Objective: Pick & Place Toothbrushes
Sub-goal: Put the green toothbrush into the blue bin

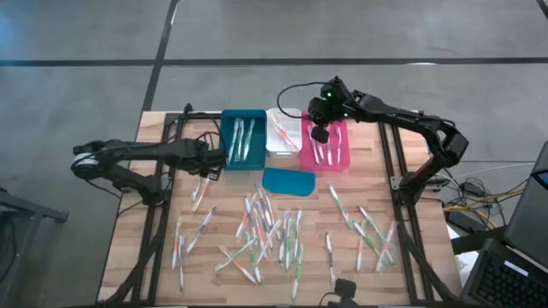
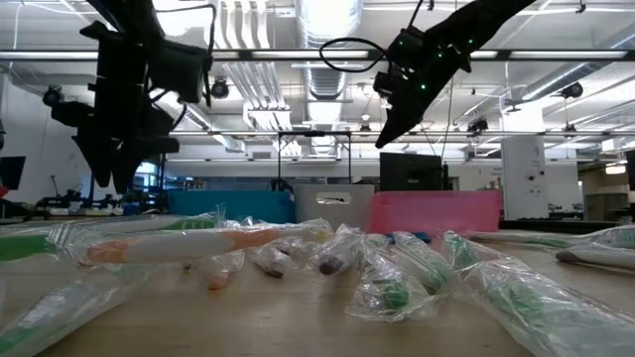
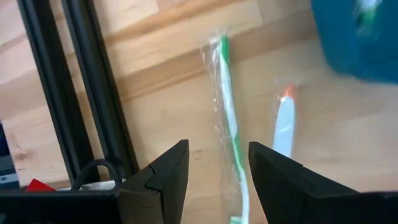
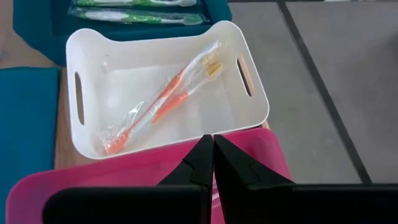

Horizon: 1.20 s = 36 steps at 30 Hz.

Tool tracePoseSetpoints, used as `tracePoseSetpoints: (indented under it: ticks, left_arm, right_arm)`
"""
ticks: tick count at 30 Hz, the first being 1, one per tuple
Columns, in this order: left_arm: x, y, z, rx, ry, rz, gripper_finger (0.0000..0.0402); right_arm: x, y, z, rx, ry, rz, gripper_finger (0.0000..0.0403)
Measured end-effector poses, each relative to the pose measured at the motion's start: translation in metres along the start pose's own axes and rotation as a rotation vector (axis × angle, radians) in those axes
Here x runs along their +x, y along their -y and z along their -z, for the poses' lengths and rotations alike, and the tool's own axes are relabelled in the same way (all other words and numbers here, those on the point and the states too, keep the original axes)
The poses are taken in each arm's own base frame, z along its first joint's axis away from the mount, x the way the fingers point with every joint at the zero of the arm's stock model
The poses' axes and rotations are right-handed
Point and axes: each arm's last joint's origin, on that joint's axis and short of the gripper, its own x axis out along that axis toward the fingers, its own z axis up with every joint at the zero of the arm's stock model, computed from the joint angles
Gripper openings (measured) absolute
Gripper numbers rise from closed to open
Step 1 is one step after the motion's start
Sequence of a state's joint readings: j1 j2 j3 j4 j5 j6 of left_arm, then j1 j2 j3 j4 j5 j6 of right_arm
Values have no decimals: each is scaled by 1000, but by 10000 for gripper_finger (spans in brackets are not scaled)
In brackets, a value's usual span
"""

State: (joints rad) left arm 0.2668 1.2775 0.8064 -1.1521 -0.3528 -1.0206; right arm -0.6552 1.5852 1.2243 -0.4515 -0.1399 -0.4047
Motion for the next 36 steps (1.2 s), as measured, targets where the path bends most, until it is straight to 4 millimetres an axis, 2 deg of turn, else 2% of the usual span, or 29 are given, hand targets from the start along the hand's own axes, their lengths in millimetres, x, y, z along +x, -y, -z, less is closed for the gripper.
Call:
tracePoseSetpoints:
  ticks: [6, 14, 22, 31, 36]
  left_arm:
    - [16, 6, -4, 29, -93, -25, 172]
    - [35, 20, -16, 71, -123, 21, 172]
    - [52, 15, -28, 73, -176, -23, 172]
    - [73, 2, -28, 66, -257, 90, 172]
    - [78, -6, -29, 40, -280, 109, 169]
  right_arm:
    - [0, 0, 0, -26, 3, 1, 8]
    - [0, 0, 0, -41, 6, 3, 8]
    - [2, -1, 3, -44, -4, -1, 8]
    - [8, -4, 12, -56, -24, -10, 8]
    - [10, -4, 14, -57, -18, -7, 8]
